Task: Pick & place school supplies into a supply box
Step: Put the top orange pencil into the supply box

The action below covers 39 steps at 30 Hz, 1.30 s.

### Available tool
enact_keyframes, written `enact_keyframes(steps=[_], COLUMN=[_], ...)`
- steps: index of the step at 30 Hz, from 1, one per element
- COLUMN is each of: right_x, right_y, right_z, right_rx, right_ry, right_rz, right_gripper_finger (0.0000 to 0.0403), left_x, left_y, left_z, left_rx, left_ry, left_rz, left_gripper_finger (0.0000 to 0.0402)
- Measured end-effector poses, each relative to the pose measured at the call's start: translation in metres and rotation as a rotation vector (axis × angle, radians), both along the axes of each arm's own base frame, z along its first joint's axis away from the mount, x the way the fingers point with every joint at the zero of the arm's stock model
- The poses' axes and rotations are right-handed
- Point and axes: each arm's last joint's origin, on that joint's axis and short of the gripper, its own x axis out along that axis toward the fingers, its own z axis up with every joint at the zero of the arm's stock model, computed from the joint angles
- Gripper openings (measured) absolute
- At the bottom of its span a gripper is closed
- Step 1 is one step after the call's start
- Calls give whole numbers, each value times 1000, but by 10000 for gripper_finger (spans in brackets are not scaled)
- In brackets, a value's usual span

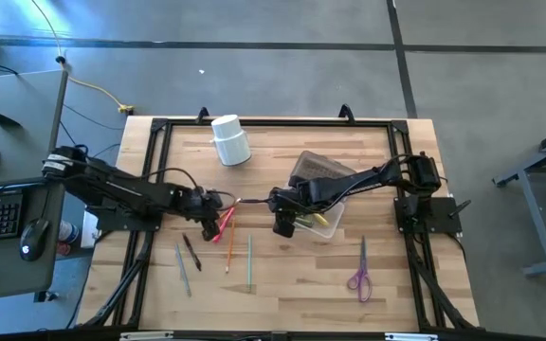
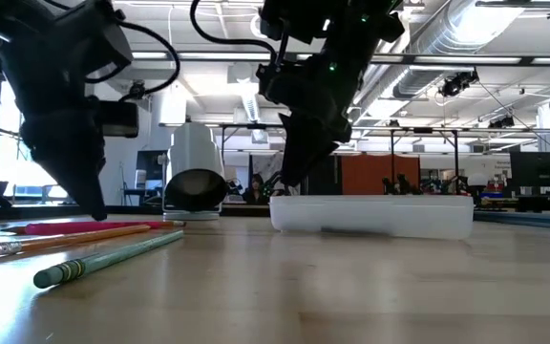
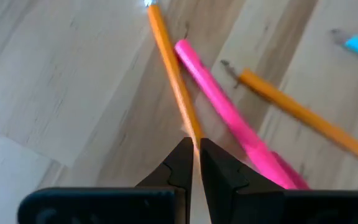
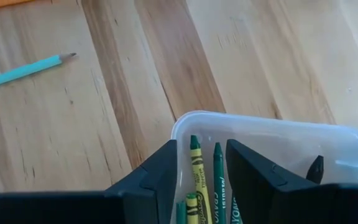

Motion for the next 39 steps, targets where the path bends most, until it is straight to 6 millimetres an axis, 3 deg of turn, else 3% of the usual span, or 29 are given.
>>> enact_keyframes(steps=[14,29,39], right_x=[0,2,2], right_y=[0,0,0], right_z=[0,1,1], right_rx=[-10,-5,-5], right_ry=[-2,-24,-32], right_rz=[-5,-12,-12], right_gripper_finger=[122,122,122], left_x=[21,48,57], left_y=[-2,-5,-6], left_z=[-19,10,-4], left_rx=[53,107,108], left_ry=[-47,-168,-168], left_rz=[-7,-42,-38], left_gripper_finger=[67,67,67])
